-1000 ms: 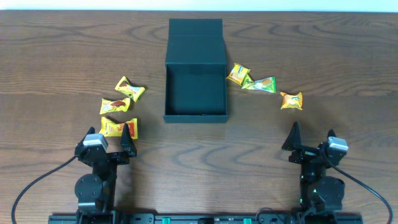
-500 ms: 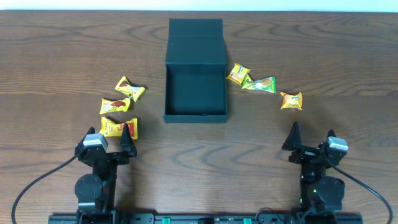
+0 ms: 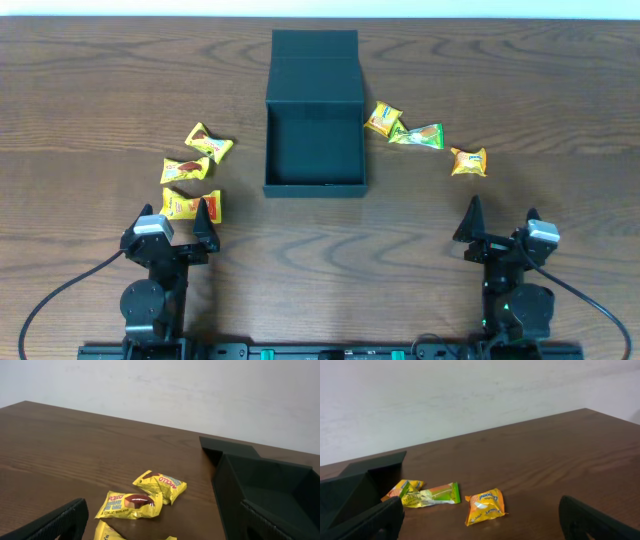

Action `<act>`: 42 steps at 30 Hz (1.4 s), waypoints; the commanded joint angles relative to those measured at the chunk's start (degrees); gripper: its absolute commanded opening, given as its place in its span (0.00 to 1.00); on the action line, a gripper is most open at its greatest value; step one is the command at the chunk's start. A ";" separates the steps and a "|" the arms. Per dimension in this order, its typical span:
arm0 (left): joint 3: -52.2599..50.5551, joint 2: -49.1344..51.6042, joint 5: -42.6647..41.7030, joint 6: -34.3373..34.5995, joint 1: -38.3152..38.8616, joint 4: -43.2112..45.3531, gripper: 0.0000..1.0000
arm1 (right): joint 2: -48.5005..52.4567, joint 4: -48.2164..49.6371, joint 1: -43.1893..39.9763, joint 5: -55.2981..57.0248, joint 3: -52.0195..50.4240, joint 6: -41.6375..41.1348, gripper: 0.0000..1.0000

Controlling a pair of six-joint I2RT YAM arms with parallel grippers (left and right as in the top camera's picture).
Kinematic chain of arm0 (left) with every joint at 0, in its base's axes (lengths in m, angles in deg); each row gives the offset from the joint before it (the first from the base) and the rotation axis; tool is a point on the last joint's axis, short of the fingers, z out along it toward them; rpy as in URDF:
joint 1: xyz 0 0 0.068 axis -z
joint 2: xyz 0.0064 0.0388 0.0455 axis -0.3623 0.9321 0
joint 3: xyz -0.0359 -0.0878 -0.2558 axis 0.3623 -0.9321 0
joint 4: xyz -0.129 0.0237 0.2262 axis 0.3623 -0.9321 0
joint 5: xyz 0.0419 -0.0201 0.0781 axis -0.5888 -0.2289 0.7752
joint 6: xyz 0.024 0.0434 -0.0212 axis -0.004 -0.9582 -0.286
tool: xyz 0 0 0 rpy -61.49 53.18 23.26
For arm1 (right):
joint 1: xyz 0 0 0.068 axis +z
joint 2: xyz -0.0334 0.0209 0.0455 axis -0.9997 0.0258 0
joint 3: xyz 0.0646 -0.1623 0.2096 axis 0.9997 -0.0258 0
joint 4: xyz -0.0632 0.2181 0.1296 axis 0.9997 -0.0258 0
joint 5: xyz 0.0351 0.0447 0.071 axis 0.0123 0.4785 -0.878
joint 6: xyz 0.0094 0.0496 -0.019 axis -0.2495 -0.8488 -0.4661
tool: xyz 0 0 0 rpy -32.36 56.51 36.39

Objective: Pack container

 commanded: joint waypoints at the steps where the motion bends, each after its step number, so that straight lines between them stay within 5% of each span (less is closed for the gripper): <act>1: -1.31 -0.35 0.68 0.24 -0.35 -2.23 0.95 | -0.22 -0.02 -0.81 0.02 -0.24 -0.83 0.99; 26: -1.22 -0.35 -2.32 0.26 -0.33 1.99 0.95 | -0.22 2.34 -0.81 0.76 -0.24 -0.72 0.99; 32: 4.17 -0.13 -2.60 -6.91 -0.33 7.91 0.96 | 0.35 14.03 -0.81 0.63 2.86 10.49 0.99; 38: 15.47 7.32 -1.68 -13.55 -0.33 9.88 0.95 | 11.93 12.20 -0.81 4.98 17.31 14.34 0.99; 42: 24.33 20.68 -1.70 -15.19 -0.33 24.50 0.95 | 32.52 11.08 -0.81 4.28 33.75 15.10 0.99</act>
